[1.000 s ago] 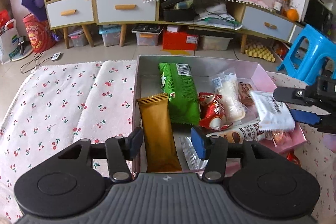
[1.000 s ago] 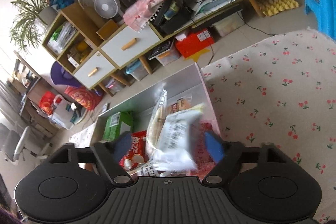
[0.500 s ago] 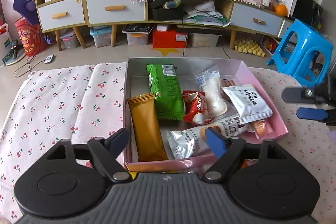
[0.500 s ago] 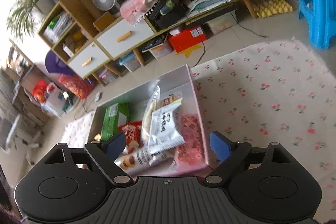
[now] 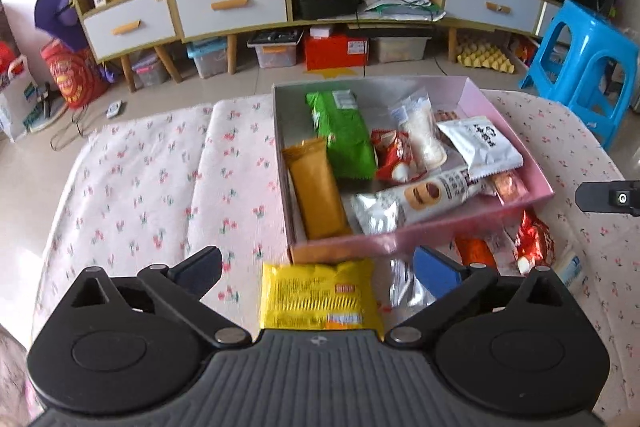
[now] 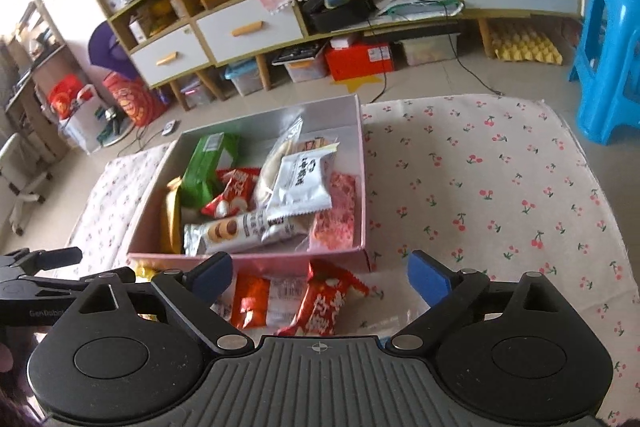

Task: Organize snacks
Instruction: 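Move both open grippers back over the yellow packet and red packet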

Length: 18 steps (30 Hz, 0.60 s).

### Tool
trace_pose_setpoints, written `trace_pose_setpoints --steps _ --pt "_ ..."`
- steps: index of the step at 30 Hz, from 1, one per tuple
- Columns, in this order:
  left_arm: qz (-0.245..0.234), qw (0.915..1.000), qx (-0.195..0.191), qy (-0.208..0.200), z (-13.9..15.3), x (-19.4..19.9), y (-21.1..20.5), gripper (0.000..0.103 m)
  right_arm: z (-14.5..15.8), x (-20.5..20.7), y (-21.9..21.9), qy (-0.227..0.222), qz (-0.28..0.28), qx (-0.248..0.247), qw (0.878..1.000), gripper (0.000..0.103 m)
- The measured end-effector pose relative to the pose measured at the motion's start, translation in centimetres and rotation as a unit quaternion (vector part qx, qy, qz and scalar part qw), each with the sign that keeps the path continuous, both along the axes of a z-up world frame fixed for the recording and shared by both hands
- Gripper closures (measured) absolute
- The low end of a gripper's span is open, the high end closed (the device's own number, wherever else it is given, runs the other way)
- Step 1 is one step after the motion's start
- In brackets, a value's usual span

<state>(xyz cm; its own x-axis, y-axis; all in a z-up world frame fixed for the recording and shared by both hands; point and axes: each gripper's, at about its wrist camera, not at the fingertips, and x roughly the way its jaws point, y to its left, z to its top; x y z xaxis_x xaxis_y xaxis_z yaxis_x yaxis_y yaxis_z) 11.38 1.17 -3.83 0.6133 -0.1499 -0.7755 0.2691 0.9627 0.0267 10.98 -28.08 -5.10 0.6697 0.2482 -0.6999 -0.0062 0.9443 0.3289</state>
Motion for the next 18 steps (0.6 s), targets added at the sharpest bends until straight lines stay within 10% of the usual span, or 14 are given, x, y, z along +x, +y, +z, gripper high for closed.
trace_pose_setpoints --steps 18 --pt "0.030 0.9973 -0.067 -0.009 -2.8 -2.2 5.3 0.001 -4.1 -1.0 0.9 0.040 0.029 -0.068 0.996 0.005"
